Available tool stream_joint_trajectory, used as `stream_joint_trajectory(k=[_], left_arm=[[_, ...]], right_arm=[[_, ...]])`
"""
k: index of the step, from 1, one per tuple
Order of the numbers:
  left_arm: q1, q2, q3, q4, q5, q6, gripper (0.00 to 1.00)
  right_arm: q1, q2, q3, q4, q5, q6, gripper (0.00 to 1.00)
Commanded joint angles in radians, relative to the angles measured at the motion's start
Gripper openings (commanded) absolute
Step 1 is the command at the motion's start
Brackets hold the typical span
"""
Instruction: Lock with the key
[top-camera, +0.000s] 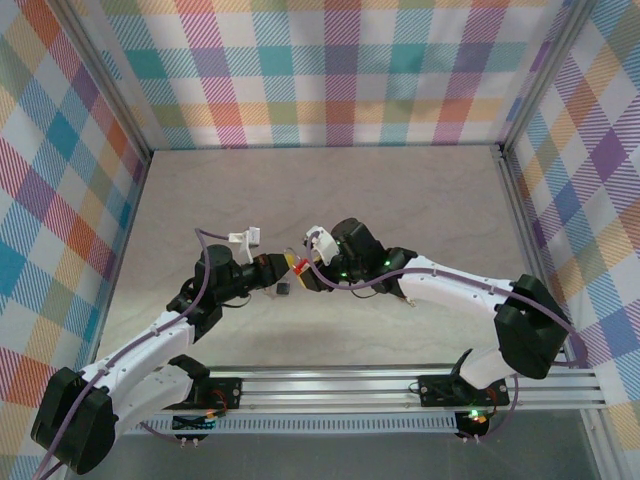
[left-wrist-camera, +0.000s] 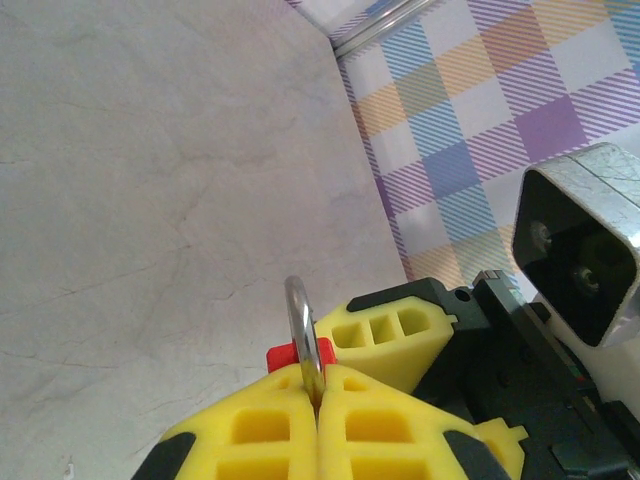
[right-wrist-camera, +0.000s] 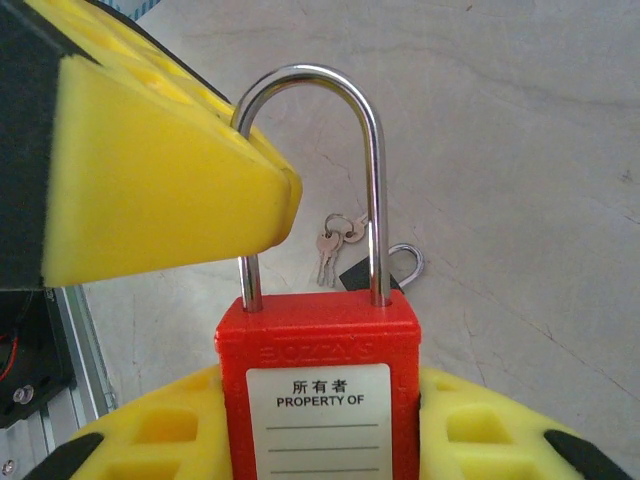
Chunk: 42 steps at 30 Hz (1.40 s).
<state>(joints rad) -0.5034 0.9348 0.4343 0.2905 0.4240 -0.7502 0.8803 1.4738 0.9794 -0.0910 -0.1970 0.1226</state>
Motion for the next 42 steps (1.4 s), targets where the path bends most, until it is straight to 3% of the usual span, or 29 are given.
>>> stream_joint_trajectory(k=[1,21,32,39,42], left_arm=[[-0.039,0.002,-0.025,-0.004,0.038,0.018,0.0],[-0.112,-0.001,-0.07,0.015,0.004,0.053,0.0],[-0.112,-0.059,-0.007,-0.104,-0.031,0.112,0.0],[-0.112,-0.1,0.043,-0.2,-0.078,0.159,0.29],[-0.112,-0.124,0.07,-0.245,-0.096,0.184,0.33]], right_arm=[[-0.004,-0.049,0.032,0.117,0.029,0.026,0.0],[-0.021,-0.064,0.13,0.074,0.039,0.0,0.0],[-0.024,-0.075,0.105,0.074,0.035,0.001,0.0],[-0.024,-0.083,0.098,0.059,0.001,-0.02,0.0],[-0.024,-0.083,0.099,0.049,-0.001,-0.026,0.0]])
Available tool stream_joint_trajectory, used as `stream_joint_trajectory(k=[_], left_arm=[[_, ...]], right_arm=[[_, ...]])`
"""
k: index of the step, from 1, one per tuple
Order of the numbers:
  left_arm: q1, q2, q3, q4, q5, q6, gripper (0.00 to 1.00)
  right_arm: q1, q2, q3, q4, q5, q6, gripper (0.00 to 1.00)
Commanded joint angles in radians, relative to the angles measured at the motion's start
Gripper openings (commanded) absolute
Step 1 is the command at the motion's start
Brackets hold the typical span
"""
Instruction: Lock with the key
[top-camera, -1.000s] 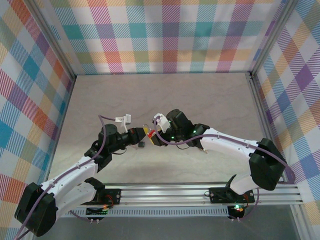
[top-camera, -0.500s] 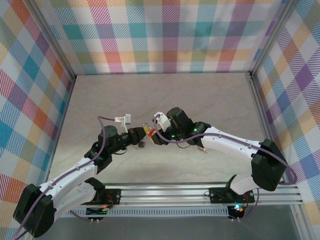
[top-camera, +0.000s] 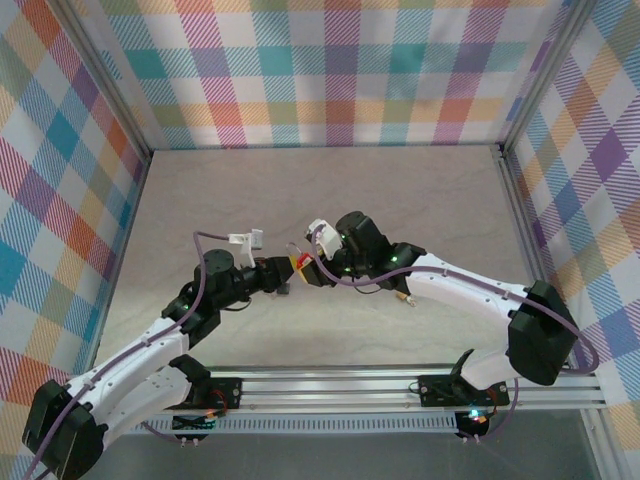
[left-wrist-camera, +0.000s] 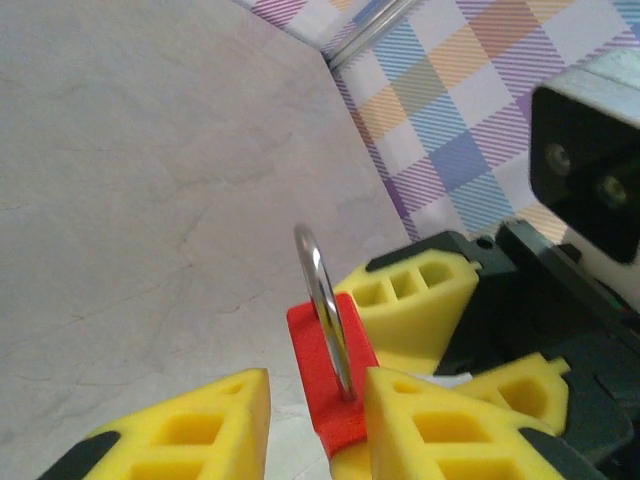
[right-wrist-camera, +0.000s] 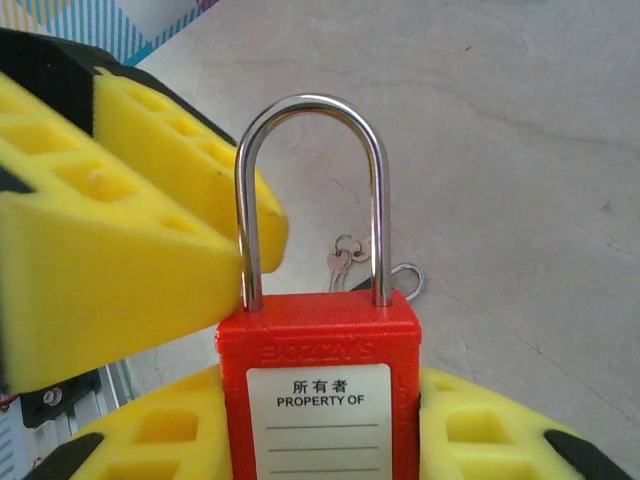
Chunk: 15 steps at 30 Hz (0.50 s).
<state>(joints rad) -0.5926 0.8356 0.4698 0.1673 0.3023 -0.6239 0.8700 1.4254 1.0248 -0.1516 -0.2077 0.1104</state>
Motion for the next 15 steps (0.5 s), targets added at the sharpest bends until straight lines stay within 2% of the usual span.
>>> stream_joint_trajectory(k=[1,4,7,15], left_arm=[[-0.021,-0.032,0.043,-0.136,0.023,0.066,0.34],[-0.021,-0.053,0.064,-0.168,0.004,0.071,0.42],[-0.021,-0.081,0.076,-0.18,-0.013,0.048,0.59],[-0.021,-0.102,0.163,-0.312,-0.123,0.008,0.92]], right_arm=[[-0.014,-0.033,0.054,0.11,0.008,-0.014,0.0],[-0.014,-0.036,0.049,0.106,0.001,-0.017,0.0],[-0.013,-0.034,0.05,0.097,-0.008,-0.027,0.0],[-0.014,-0.034,0.038,0.083,-0.05,-0.054,0.0]])
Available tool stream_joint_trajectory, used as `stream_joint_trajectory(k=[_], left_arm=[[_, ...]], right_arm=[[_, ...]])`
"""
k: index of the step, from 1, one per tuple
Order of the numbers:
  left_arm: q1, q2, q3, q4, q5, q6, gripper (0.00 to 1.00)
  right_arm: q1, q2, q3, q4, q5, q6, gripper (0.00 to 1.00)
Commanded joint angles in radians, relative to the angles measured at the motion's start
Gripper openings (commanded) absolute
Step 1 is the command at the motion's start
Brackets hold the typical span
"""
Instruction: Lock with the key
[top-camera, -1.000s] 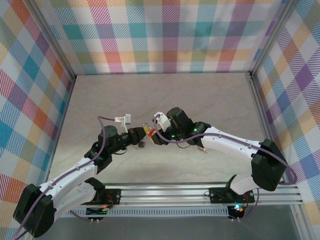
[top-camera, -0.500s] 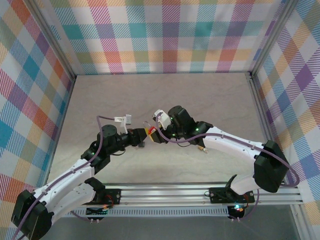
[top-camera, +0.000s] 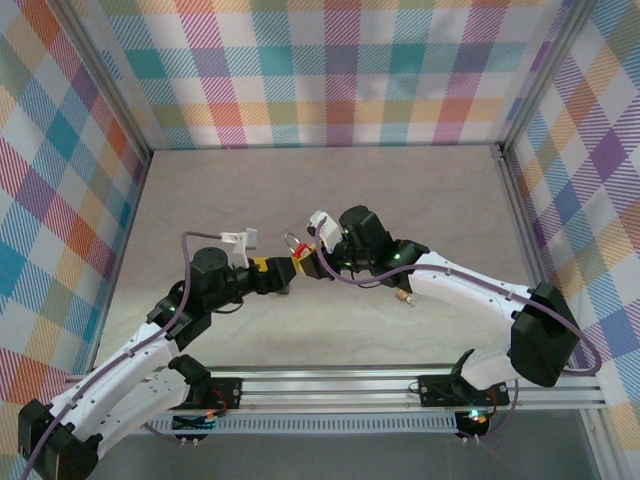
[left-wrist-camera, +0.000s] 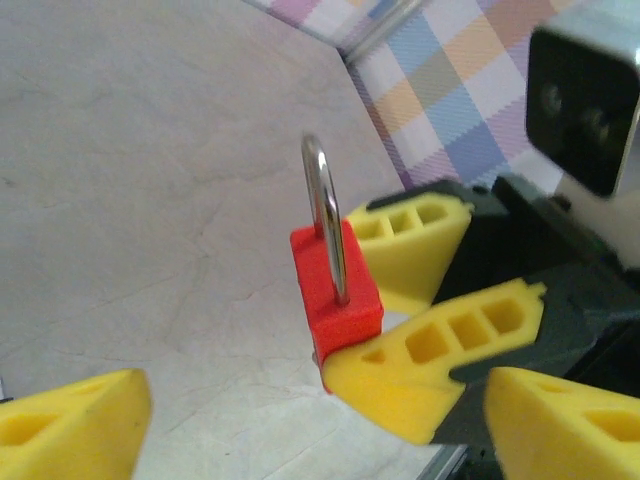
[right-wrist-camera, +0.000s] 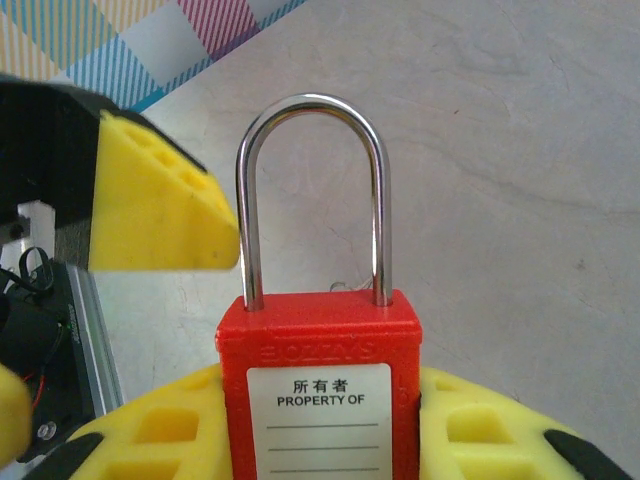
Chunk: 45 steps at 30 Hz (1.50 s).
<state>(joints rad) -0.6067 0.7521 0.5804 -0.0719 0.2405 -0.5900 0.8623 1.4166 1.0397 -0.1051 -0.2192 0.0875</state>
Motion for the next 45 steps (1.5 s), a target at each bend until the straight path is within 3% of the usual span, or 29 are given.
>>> stream_joint_trajectory(k=[1,11,19,27,34,38,45], left_arm=[[-0.007,-0.018,0.061,-0.079,-0.067,-0.037,0.97],[-0.006,0.111,0.191,-0.228,-0.033,-0.06,1.0],[-0.006,0.163,0.195,-0.227,-0.008,-0.069,0.9],[-0.007,0.196,0.215,-0.215,0.023,-0.083,0.87],[-0.007,0.244,0.229,-0.154,0.054,-0.098,0.77],[-0.007,0.26,0.236,-0.141,0.07,-0.102,0.62],[-0.007,0.266,0.229,-0.127,0.084,-0.109,0.54]], right_arm=[[-0.005,-0.027,0.019,0.036,-0.043,-0.033,0.0],[-0.003,-0.055,-0.018,0.061,-0.051,-0.067,0.0],[0.007,-0.059,-0.026,0.062,-0.062,-0.095,0.0],[0.022,-0.038,-0.02,0.058,-0.058,-0.111,0.0],[0.046,-0.023,-0.016,0.053,-0.042,-0.136,0.0],[0.049,-0.019,-0.013,0.047,-0.034,-0.141,0.0],[0.05,-0.015,-0.015,0.045,-0.019,-0.143,0.0]])
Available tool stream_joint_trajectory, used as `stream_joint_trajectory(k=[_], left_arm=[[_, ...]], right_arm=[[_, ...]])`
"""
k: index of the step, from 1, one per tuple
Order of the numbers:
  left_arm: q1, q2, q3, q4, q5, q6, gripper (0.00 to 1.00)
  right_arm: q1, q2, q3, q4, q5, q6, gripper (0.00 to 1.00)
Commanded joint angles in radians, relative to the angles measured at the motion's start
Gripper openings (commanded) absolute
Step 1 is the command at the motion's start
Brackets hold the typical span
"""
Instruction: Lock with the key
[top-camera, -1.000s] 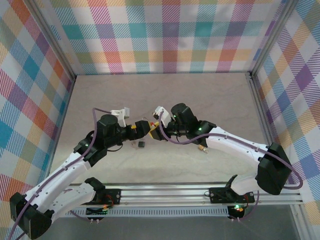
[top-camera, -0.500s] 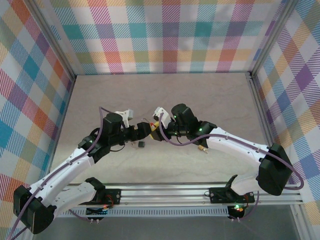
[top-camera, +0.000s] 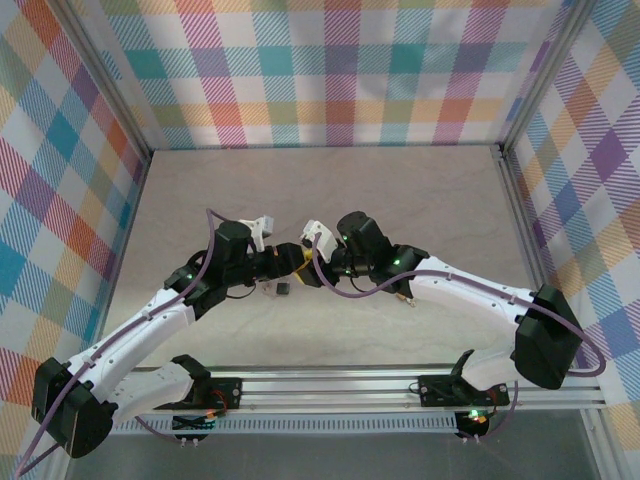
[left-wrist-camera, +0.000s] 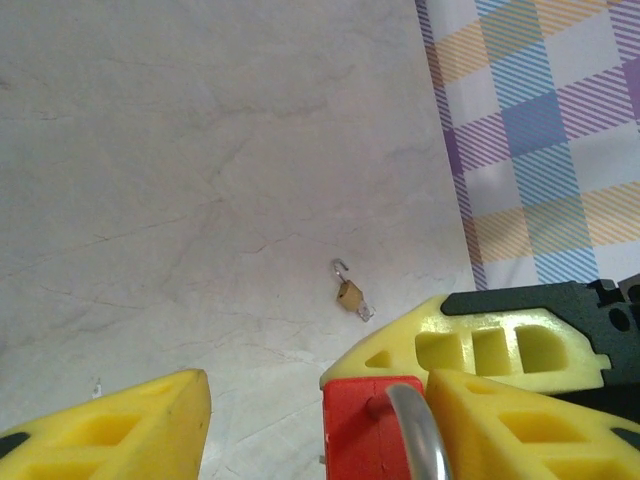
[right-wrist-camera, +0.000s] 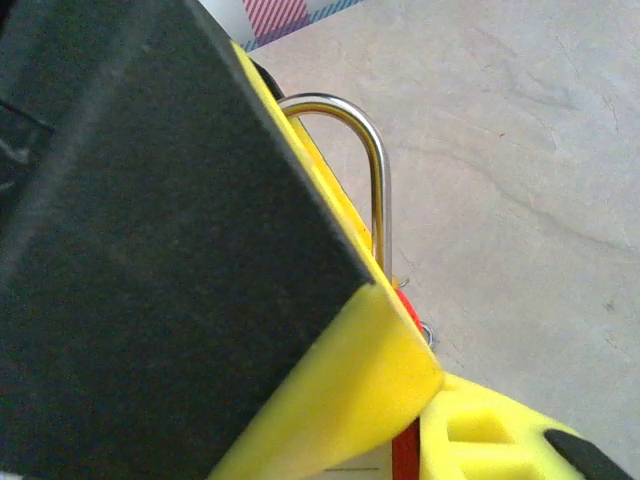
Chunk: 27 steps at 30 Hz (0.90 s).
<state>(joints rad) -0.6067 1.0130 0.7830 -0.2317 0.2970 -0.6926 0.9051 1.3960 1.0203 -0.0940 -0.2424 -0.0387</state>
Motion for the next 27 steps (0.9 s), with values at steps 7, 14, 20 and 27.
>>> stream_joint_trajectory(k=[7,14,20,27], left_arm=[[-0.007,0.009,0.018,0.046,0.044,-0.013,0.44],[-0.007,0.006,0.012,0.05,0.045,-0.012,0.3],[-0.007,0.007,0.011,0.065,0.064,-0.014,0.29],[-0.01,0.016,0.002,0.084,0.094,-0.012,0.26]], right_arm=[[0.008,0.018,0.015,0.036,0.015,-0.007,0.0],[0.011,0.029,0.026,0.032,0.018,-0.006,0.0],[0.015,0.034,0.038,0.03,0.042,-0.007,0.0],[0.017,0.05,0.06,0.025,0.064,-0.002,0.0]])
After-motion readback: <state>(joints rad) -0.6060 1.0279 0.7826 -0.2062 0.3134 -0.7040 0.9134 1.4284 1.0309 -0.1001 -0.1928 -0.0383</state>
